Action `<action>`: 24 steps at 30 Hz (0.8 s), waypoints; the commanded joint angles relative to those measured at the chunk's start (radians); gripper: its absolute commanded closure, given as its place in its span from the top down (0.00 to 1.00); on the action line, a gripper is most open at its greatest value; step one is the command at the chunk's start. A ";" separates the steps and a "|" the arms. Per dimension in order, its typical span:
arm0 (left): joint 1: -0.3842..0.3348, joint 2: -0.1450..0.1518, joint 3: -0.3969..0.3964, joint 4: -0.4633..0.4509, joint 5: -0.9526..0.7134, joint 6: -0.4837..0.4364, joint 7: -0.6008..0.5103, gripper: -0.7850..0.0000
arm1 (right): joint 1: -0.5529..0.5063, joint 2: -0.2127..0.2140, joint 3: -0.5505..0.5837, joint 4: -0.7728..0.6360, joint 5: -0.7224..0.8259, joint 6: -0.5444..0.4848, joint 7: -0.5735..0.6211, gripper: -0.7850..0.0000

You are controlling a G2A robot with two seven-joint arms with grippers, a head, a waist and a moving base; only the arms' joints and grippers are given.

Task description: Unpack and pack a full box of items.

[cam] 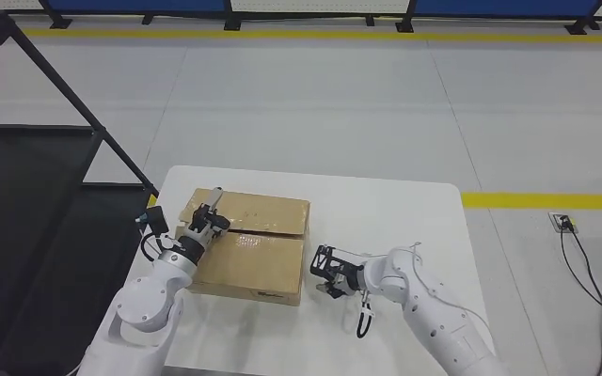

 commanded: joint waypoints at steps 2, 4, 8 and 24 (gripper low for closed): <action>0.001 -0.001 -0.001 0.000 0.001 -0.001 -0.001 1.00 | 0.011 -0.002 -0.005 0.021 0.007 -0.002 -0.011 0.36; 0.003 -0.001 -0.003 -0.001 0.000 -0.002 -0.003 1.00 | 0.017 -0.004 -0.008 0.036 0.019 0.012 -0.015 0.34; 0.005 -0.002 -0.006 -0.003 0.003 -0.001 -0.005 1.00 | 0.031 -0.008 -0.021 0.057 0.034 0.005 -0.019 0.29; 0.014 -0.006 -0.015 -0.009 0.004 -0.006 -0.012 1.00 | 0.022 0.011 0.002 0.011 0.014 0.050 -0.019 0.00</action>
